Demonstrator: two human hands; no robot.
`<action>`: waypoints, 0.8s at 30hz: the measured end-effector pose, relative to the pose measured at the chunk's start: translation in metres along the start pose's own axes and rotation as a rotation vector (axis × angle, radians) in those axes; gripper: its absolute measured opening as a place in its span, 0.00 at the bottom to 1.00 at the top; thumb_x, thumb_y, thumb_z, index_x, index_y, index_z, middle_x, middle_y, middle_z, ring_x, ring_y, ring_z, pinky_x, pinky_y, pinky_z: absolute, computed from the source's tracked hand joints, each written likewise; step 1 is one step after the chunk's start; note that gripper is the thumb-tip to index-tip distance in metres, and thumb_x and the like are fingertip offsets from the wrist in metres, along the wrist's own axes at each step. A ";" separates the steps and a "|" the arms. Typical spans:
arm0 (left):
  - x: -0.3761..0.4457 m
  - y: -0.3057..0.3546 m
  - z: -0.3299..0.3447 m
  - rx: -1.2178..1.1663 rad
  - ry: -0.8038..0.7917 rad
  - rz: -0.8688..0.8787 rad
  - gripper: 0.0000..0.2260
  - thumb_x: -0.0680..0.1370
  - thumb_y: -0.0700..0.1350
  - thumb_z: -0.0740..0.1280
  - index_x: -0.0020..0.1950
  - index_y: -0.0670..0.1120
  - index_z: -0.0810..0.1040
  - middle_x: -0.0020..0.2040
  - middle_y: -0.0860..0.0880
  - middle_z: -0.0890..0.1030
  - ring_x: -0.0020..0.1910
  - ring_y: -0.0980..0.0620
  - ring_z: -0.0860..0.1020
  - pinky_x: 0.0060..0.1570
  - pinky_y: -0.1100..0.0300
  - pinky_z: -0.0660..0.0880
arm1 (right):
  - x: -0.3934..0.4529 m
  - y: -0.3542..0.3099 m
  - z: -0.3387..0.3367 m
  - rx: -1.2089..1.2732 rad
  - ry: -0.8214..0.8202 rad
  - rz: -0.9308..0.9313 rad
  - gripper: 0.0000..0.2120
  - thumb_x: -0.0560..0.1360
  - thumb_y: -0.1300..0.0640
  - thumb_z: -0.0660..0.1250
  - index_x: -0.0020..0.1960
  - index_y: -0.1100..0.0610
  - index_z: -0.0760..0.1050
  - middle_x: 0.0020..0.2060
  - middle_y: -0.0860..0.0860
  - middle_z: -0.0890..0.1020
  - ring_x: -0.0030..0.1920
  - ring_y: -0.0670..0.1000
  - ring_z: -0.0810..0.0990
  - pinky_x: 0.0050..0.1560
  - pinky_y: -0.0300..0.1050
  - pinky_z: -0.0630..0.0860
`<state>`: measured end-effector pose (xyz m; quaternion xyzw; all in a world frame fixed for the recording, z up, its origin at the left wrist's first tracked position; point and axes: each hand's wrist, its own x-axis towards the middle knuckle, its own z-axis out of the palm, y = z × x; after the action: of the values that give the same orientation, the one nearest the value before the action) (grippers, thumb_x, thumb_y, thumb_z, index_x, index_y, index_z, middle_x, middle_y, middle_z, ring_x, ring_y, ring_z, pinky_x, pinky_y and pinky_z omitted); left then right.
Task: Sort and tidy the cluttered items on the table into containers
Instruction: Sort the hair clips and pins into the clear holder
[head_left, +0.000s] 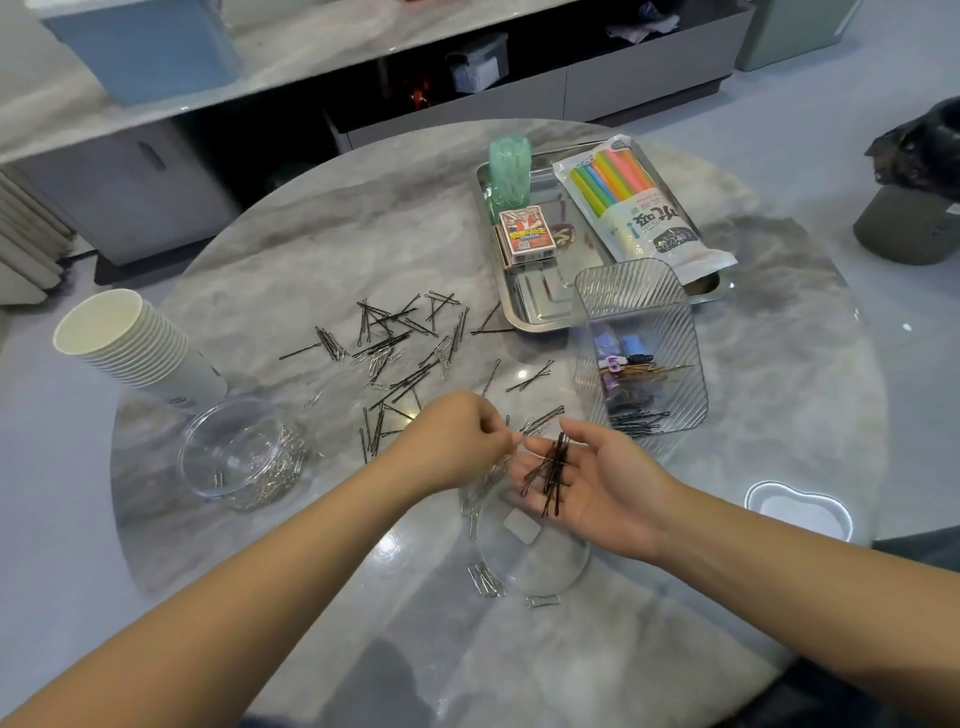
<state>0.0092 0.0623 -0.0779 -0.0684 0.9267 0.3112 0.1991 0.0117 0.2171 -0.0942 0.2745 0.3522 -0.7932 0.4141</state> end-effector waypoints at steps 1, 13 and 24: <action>0.004 -0.001 0.001 0.010 0.016 0.002 0.08 0.77 0.48 0.66 0.43 0.45 0.80 0.34 0.51 0.78 0.28 0.57 0.70 0.27 0.67 0.65 | -0.002 -0.001 -0.003 0.014 0.006 -0.006 0.15 0.80 0.54 0.56 0.50 0.65 0.73 0.39 0.59 0.75 0.38 0.56 0.76 0.35 0.45 0.80; 0.051 0.013 0.051 0.051 0.269 0.068 0.05 0.73 0.48 0.71 0.48 0.50 0.81 0.45 0.53 0.76 0.45 0.55 0.75 0.42 0.61 0.69 | -0.015 -0.005 -0.020 0.048 0.037 0.023 0.14 0.80 0.54 0.56 0.47 0.66 0.72 0.36 0.60 0.76 0.36 0.57 0.77 0.34 0.47 0.80; 0.055 0.024 0.043 0.732 0.054 0.155 0.09 0.79 0.40 0.58 0.55 0.39 0.74 0.54 0.41 0.75 0.50 0.42 0.77 0.41 0.56 0.67 | -0.017 -0.006 -0.020 0.014 0.020 0.017 0.14 0.80 0.54 0.56 0.47 0.65 0.73 0.35 0.59 0.76 0.35 0.55 0.77 0.34 0.44 0.80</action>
<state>-0.0332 0.1072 -0.1189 0.0693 0.9840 -0.0283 0.1619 0.0179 0.2437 -0.0918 0.2882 0.3482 -0.7894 0.4154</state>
